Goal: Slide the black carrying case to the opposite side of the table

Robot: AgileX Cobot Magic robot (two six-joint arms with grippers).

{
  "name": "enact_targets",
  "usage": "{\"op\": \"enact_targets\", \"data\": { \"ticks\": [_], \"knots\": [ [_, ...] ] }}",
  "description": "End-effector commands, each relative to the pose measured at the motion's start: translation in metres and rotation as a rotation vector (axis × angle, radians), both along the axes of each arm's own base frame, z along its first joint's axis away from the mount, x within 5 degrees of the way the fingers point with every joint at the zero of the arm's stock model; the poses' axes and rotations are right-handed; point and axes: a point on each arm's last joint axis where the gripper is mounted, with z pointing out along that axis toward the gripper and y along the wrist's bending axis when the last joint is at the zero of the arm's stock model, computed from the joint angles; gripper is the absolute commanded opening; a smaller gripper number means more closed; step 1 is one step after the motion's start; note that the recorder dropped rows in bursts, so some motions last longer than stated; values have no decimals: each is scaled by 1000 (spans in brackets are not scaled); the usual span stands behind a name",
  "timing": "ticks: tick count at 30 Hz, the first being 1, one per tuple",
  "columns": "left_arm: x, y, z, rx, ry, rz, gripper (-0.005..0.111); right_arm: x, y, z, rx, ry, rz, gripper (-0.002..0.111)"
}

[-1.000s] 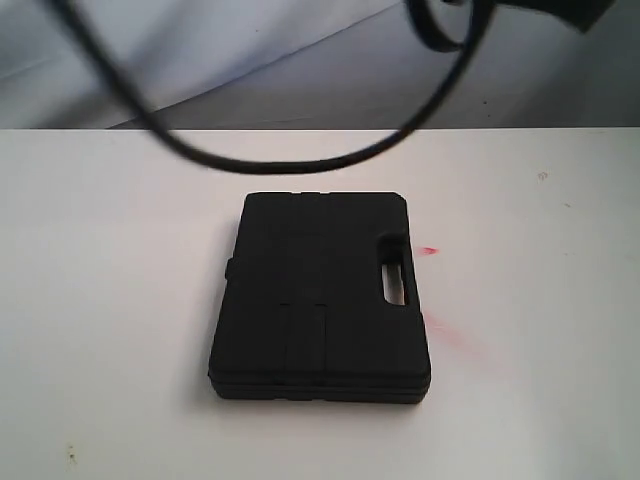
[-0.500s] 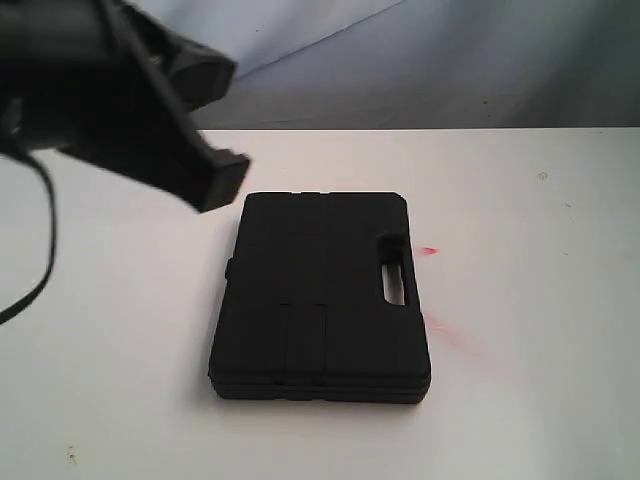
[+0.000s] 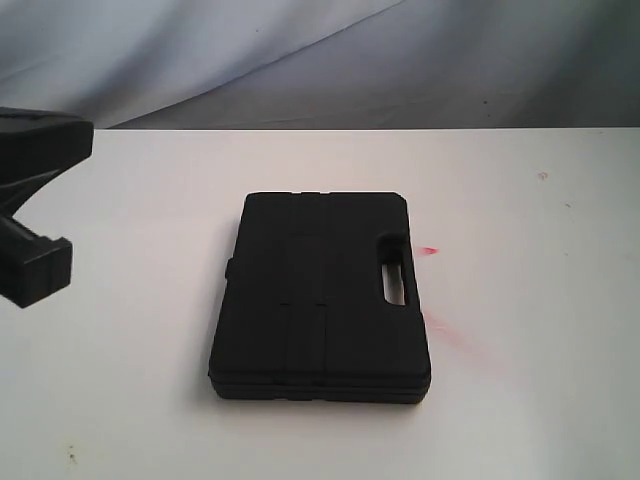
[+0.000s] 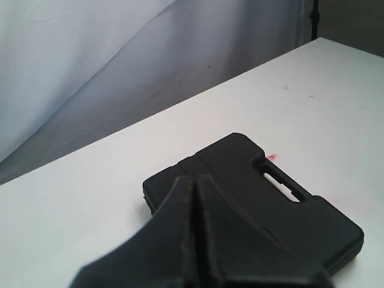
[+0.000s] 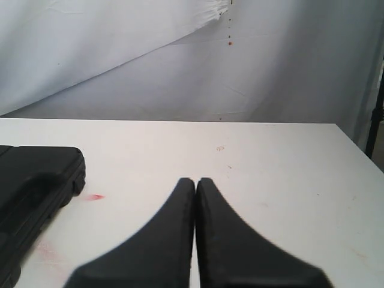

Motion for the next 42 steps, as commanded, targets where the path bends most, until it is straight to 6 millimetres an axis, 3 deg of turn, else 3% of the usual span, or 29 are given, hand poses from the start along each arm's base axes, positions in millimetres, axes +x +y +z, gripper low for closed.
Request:
{"op": "enact_targets", "data": {
  "ticks": [1,7,12,16,25,30,35,40,42],
  "knots": [
    [-2,1,-6,4,8,-1,0,0,0,-1,12,1,1,0],
    [-4,6,-9,-17,10,1,0,0,0,-1,12,1,1,0],
    [-8,24,-1,-68,-20,-32,0,0,0,-1,12,1,1,0],
    [-10,40,-7,-68,-54,-36,0,0,0,-1,12,1,1,0],
    [-27,87,-56,-317,-120,253,0,0,0,-1,12,1,1,0],
    [-56,112,-96,-321,-239,442,0,0,0,-1,12,1,1,0],
    [-68,116,-127,-340,-279,494,0,0,0,-1,12,1,1,0],
    [-66,116,-149,-337,-270,497,0,0,0,-1,12,1,1,0],
    [-66,116,-148,-338,-272,497,0,0,0,-1,12,1,1,0]
  ]
}}
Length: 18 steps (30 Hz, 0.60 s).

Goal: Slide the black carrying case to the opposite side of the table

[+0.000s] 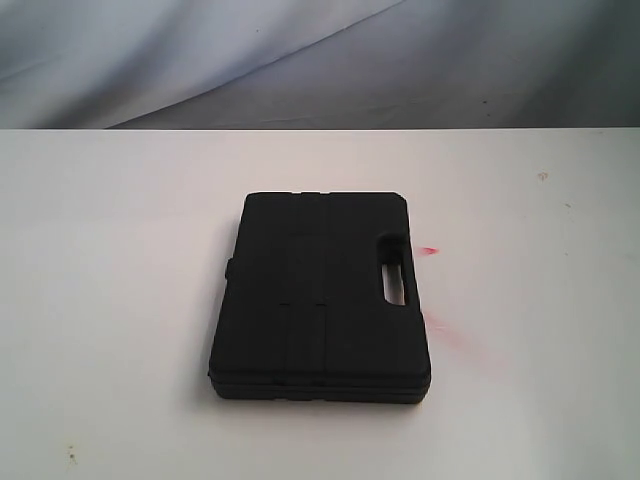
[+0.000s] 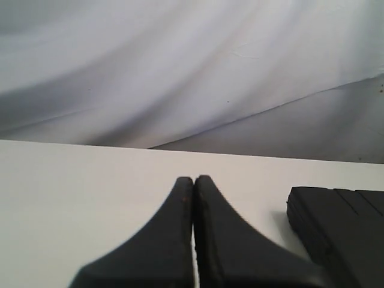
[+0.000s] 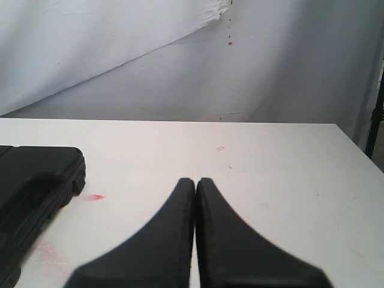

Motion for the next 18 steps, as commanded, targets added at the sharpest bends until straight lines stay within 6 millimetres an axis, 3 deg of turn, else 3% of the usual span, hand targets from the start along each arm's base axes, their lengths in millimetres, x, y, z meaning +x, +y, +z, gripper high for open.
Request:
{"op": "enact_targets", "data": {
  "ticks": [1,13,18],
  "knots": [
    [0,0,-5,-5,13,1,0,0,0,-1,12,1,1,0],
    [-1,0,-16,8,138,-3,0,0,0,-1,12,1,1,0],
    [-1,-1,-17,-66,153,0,0,0,0,-1,12,1,1,0]
  ]
}}
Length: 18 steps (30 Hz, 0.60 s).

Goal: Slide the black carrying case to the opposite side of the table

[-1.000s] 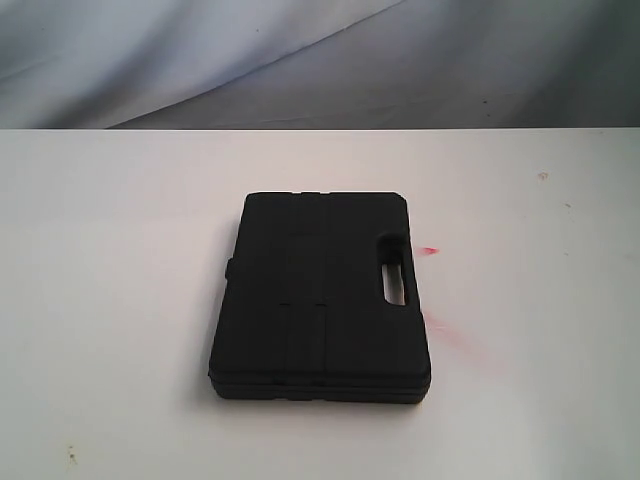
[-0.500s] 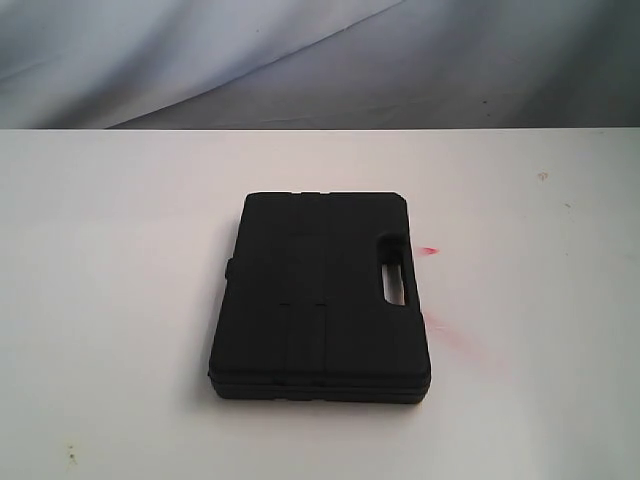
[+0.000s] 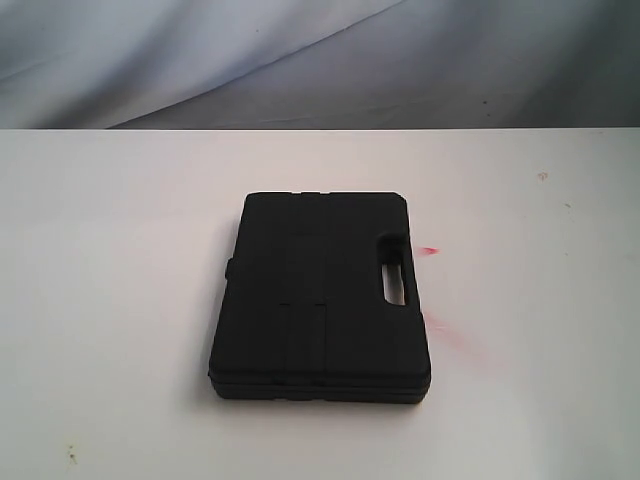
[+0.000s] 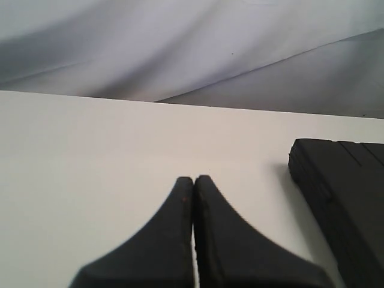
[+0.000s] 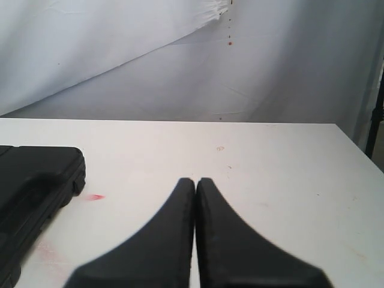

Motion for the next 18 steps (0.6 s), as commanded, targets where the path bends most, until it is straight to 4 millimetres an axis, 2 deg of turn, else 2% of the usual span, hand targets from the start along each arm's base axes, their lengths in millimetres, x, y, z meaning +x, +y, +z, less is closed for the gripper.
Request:
{"op": "enact_targets", "data": {
  "ticks": [1,10,13,18],
  "knots": [
    [-1,0,-3,-54,24,10,0,0,0,-1,12,1,1,0],
    [-1,0,-3,-47,25,9,0,0,0,-1,12,1,1,0],
    [-1,0,-3,59,17,-8,0,0,0,-1,12,1,1,0],
    [-1,0,-3,88,14,-13,0,0,0,-1,12,1,1,0]
  ]
}}
